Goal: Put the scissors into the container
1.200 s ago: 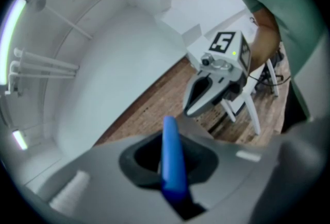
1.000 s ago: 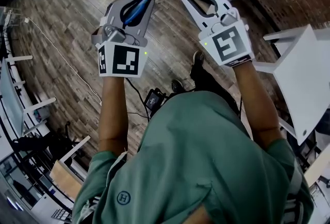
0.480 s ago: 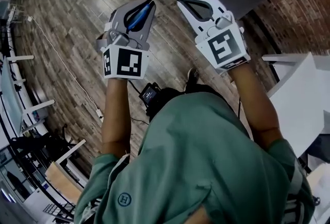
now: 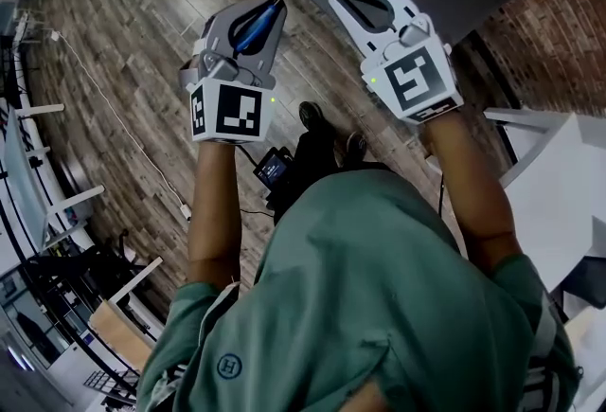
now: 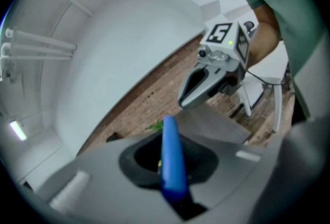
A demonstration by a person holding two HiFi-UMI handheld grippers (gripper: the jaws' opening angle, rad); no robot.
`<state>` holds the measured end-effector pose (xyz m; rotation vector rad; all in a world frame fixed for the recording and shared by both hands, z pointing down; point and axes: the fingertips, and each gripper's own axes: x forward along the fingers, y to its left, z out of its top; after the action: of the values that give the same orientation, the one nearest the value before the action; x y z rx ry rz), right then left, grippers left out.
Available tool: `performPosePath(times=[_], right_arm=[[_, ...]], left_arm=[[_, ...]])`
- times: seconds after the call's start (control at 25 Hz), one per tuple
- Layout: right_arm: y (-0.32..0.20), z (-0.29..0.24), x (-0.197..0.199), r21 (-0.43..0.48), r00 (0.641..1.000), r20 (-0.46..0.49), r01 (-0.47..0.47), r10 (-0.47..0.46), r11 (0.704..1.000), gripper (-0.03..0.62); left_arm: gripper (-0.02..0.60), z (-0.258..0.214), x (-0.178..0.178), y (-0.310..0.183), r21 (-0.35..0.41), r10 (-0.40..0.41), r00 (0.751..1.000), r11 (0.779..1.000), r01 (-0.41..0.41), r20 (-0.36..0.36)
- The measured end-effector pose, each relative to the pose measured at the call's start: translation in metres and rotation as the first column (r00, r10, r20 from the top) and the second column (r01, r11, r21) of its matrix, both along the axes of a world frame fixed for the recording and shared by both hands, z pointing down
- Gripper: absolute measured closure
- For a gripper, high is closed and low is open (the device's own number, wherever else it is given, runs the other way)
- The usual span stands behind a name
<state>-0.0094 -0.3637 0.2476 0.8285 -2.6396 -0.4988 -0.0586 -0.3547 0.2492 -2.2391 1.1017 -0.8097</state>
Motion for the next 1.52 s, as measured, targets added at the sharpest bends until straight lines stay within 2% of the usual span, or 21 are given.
performPosePath(times=[0.76, 1.04, 1.52], right_arm=[[-0.147, -0.004, -0.06, -0.001, 0.991, 0.0, -0.131, 0.131, 0.991, 0.587], [-0.197, 0.007, -0.057, -0.023, 0.992, 0.001, -0.13, 0.13, 0.991, 0.587], [-0.286, 0.026, -0.05, -0.057, 0.998, 0.03, -0.054, 0.056, 0.997, 0.586]], left_arm=[[0.548, -0.007, -0.062, -0.151, 0.007, 0.121, 0.993, 0.993, -0.121, -0.011], [0.548, 0.01, -0.058, -0.202, -0.024, 0.123, 0.992, 0.992, -0.123, -0.011], [0.548, 0.02, -0.043, -0.295, -0.047, 0.057, 0.998, 0.997, -0.056, 0.027]])
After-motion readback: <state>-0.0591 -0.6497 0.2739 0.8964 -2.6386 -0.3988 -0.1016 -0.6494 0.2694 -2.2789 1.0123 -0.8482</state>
